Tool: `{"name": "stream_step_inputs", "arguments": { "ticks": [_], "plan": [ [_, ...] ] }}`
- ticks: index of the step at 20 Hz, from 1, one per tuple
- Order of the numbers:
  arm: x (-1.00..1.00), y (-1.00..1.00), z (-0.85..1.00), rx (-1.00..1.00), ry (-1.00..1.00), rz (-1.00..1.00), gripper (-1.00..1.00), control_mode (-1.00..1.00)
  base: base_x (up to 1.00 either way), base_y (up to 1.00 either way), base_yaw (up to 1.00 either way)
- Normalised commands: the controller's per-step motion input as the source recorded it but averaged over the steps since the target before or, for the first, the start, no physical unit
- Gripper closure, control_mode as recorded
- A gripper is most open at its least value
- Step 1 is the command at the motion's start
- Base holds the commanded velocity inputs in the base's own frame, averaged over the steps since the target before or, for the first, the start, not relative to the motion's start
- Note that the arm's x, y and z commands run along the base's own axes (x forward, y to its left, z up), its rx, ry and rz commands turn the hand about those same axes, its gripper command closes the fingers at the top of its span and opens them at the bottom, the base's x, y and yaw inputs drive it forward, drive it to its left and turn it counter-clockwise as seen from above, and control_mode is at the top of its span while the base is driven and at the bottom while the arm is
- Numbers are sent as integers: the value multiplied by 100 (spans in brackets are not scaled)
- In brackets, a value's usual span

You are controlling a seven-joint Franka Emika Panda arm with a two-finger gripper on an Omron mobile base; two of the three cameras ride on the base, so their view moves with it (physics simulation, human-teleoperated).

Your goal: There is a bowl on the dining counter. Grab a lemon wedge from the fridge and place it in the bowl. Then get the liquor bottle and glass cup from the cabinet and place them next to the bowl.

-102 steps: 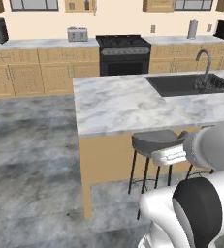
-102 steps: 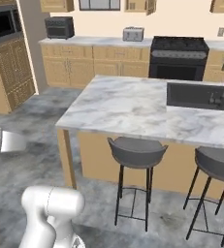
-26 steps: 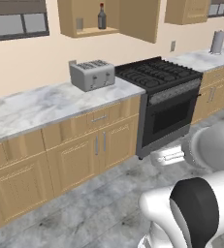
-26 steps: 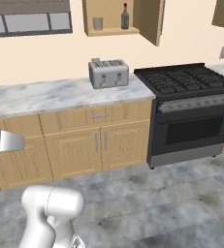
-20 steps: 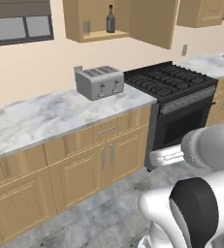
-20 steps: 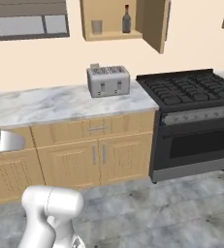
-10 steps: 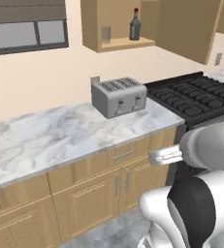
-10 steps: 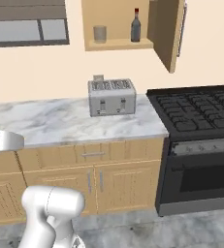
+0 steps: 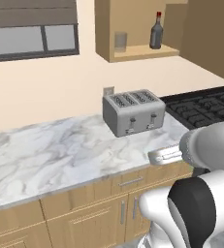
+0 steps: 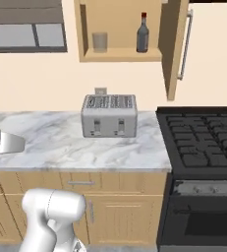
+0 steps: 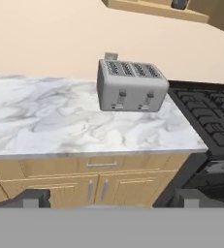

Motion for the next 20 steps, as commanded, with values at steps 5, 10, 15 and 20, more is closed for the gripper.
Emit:
{"name": "stream_step_inputs", "arguments": {
  "ticks": [5,10,15,20],
  "plan": [
    [0,0,0,0,0,0,-100,100,64,-38,27],
    [0,0,0,0,0,0,-100,100,62,-34,21],
    [0,0,0,0,0,0,-100,100,62,-36,16],
    [0,0,0,0,0,0,-100,100,29,-43,8]
  ]
}}
